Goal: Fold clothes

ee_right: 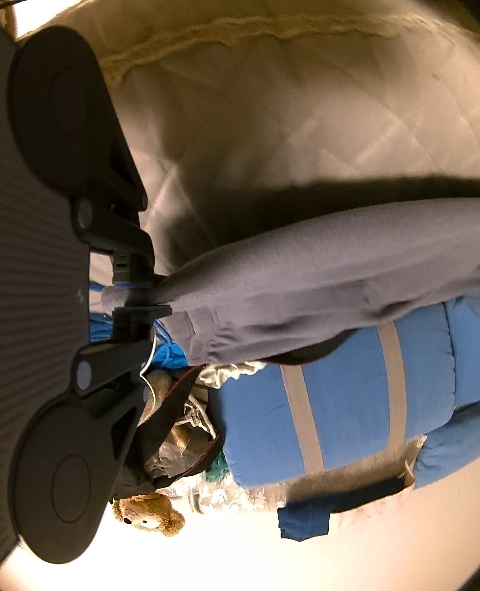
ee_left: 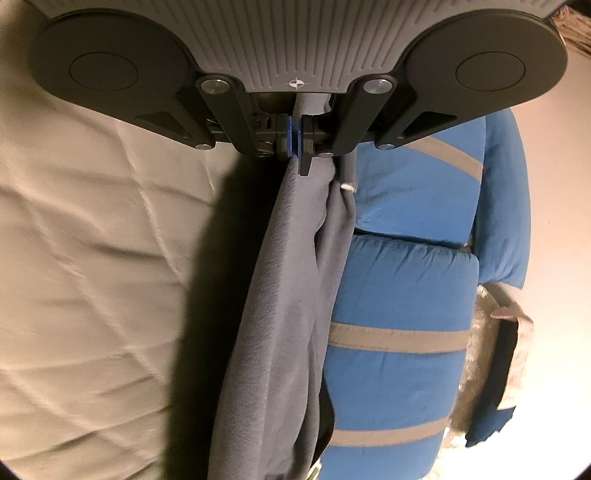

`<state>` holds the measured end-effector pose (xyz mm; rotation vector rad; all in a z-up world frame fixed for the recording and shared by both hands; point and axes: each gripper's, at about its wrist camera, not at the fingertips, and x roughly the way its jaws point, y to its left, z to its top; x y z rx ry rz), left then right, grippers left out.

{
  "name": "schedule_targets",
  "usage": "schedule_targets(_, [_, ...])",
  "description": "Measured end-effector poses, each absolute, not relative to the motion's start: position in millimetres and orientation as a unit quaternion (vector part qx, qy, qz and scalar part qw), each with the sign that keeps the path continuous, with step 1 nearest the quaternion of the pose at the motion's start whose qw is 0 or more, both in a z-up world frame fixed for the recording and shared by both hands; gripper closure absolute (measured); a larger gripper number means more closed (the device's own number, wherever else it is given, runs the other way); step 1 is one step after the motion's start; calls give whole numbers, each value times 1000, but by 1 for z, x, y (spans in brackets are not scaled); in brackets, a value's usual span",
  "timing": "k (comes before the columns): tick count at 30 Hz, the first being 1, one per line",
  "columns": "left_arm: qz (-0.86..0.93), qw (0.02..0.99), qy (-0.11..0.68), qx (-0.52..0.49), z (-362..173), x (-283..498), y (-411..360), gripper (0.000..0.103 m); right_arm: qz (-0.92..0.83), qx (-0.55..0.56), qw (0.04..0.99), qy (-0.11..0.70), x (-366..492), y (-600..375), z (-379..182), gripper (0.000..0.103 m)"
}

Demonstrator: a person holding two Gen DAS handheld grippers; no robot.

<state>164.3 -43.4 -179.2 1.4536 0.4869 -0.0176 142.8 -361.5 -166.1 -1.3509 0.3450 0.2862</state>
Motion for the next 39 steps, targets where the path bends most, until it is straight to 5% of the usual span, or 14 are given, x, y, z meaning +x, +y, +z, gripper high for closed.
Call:
schedule_targets(18, [-110, 695, 221, 675, -170, 58, -65, 101, 145, -685, 697, 153, 119, -399, -193, 95])
schedule_targets(19, [-114, 692, 224, 676, -173, 57, -65, 101, 148, -690, 692, 153, 117, -400, -194, 92])
schedule_targets(20, [-117, 691, 226, 677, -176, 57, -65, 101, 149, -690, 693, 149, 115, -402, -193, 70])
schedule_targets(23, [-120, 693, 229, 673, -180, 57, -62, 98, 152, -688, 697, 134, 110, -406, -189, 38])
schedule_targets(26, [-118, 705, 235, 659, -178, 54, -57, 89, 166, -601, 760, 183, 116, -411, -158, 34])
schedule_targets(28, [-106, 724, 228, 642, -171, 49, -49, 58, 167, -522, 809, 210, 127, -416, -135, 33])
schedule_targets(31, [-97, 750, 221, 616, -160, 51, -40, 36, 174, -364, 879, 253, 151, -425, -102, 33])
schedule_targets(39, [-81, 781, 204, 585, -157, 58, -38, 35, 196, -30, 934, 296, 216, -446, -69, 29])
